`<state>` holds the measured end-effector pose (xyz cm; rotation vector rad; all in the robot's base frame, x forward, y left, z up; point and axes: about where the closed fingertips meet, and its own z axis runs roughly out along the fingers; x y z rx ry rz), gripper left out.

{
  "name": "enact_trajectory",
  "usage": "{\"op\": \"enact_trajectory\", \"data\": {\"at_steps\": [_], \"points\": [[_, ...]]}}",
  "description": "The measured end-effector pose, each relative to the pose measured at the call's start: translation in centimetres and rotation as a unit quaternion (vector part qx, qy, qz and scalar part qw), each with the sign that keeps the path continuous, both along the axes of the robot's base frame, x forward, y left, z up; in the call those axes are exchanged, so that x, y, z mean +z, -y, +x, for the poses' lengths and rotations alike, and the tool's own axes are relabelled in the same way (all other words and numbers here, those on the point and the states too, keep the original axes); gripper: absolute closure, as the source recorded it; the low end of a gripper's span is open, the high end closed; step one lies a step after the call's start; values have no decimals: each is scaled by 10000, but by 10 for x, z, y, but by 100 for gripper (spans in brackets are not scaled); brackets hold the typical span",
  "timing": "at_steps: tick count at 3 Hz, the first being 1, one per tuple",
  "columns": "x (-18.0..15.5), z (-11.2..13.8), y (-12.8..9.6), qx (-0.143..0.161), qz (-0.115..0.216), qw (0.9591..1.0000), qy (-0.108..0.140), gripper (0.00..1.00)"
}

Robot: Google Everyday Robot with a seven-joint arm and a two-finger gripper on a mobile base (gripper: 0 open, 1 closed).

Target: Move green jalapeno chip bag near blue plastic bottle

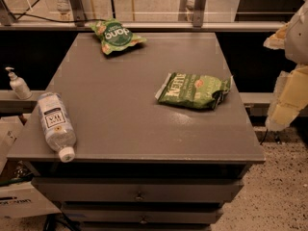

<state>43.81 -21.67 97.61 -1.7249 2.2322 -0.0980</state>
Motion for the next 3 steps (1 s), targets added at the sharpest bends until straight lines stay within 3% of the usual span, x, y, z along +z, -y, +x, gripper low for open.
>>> {"op": "enact_trajectory", "data": {"at_steps": [2, 3], "points": [[0, 0, 0, 4, 3, 10000, 3, 0], [-15, 20, -31, 286, 227, 9991, 209, 0]]}}
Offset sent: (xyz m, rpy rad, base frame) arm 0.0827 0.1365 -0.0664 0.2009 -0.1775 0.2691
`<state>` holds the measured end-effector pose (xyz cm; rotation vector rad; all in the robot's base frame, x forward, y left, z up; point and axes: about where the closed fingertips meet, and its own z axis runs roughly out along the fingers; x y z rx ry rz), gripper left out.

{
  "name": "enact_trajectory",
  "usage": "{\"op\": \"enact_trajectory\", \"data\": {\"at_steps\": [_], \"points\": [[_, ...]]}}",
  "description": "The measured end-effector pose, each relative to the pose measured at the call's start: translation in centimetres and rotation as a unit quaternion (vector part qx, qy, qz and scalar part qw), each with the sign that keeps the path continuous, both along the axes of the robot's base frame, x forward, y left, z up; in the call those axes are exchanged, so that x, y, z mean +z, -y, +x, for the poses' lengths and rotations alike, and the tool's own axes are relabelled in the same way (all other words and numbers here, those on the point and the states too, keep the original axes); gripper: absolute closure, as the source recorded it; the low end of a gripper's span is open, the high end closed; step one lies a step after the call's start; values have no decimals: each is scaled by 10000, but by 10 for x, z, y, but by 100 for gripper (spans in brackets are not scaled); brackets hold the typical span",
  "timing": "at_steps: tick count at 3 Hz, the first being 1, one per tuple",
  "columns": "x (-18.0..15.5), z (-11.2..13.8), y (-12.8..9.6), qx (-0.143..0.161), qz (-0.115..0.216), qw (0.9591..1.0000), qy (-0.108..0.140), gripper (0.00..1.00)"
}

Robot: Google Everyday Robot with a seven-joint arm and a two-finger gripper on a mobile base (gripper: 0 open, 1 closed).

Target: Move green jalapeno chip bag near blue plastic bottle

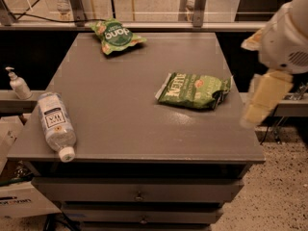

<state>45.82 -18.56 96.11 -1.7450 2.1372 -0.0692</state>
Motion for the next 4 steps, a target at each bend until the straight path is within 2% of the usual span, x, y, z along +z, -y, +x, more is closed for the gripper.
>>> {"op": "enact_trajectory", "data": {"at_steps": [1, 2, 3, 4], "points": [[7, 18, -10, 0, 132, 9991, 407, 0], [8, 17, -11, 26, 140, 9990, 435, 0], [-6, 33, -19, 22, 217, 9986, 490, 0], [-31, 61, -27, -121, 289, 9987, 409, 0]]}}
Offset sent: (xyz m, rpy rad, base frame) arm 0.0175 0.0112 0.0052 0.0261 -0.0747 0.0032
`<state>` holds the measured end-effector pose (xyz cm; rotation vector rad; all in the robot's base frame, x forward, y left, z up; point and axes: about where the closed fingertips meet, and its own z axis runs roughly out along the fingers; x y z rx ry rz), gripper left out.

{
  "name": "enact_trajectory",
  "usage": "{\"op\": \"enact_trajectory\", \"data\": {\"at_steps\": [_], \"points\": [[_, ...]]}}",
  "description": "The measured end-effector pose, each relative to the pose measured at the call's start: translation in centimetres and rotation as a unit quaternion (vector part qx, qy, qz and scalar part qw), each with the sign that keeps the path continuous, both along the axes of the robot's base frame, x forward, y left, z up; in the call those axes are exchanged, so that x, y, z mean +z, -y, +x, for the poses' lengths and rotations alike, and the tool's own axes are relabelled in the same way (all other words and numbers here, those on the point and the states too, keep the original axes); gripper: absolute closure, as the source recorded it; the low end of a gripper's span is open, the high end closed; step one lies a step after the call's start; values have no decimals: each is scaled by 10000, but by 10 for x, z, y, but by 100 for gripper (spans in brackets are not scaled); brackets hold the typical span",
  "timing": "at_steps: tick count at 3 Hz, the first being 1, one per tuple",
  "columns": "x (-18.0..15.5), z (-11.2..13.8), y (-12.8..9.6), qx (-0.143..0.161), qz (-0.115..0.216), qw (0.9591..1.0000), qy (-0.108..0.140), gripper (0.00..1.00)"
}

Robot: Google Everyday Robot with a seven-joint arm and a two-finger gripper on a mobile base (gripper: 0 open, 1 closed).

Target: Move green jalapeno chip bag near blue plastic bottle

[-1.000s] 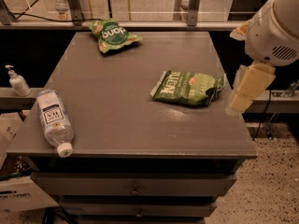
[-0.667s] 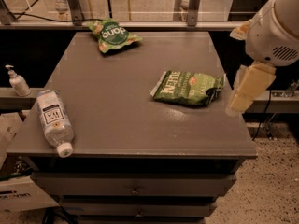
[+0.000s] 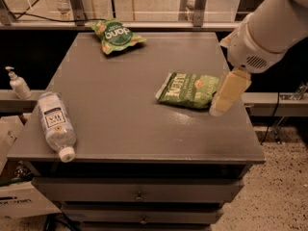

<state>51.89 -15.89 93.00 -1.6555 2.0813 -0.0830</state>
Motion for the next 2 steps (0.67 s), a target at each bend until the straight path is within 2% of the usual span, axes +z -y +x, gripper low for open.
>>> {"op": "enact_trajectory", "data": {"at_steps": [1, 2], "points": [[-27, 20, -6, -169, 115, 9995, -232, 0], [-49, 27, -14, -283, 190, 9984, -459, 0]]}}
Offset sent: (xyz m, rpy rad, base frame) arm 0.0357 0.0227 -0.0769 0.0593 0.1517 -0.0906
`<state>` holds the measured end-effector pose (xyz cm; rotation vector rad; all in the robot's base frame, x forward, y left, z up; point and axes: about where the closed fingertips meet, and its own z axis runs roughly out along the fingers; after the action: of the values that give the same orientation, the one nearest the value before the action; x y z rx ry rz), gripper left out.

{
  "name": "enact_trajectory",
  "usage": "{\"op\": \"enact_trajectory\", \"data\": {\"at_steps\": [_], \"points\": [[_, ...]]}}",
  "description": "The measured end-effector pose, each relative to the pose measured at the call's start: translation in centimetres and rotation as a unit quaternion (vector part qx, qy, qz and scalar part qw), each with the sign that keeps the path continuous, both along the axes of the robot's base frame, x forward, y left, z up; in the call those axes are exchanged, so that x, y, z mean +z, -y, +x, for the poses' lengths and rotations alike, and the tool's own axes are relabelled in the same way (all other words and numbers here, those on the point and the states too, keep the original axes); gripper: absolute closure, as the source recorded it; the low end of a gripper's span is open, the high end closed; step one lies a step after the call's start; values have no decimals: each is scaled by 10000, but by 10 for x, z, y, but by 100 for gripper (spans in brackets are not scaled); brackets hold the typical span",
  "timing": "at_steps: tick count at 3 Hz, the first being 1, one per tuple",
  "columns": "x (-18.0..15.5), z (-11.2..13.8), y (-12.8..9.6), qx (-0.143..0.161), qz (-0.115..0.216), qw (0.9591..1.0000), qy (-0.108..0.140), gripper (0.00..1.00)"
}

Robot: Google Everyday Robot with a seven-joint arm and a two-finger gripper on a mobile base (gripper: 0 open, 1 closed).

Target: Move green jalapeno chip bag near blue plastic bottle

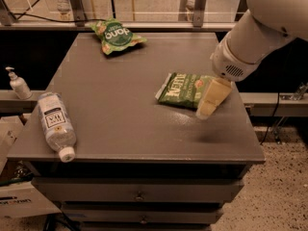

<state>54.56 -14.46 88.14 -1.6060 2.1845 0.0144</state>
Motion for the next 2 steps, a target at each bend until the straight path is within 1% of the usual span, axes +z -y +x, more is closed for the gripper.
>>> {"op": "enact_trajectory", "data": {"at_steps": [1, 2], "points": [[-18, 8, -7, -75, 20, 9998, -160, 0], [-30, 19, -9, -163, 26, 9996, -234, 0]]}}
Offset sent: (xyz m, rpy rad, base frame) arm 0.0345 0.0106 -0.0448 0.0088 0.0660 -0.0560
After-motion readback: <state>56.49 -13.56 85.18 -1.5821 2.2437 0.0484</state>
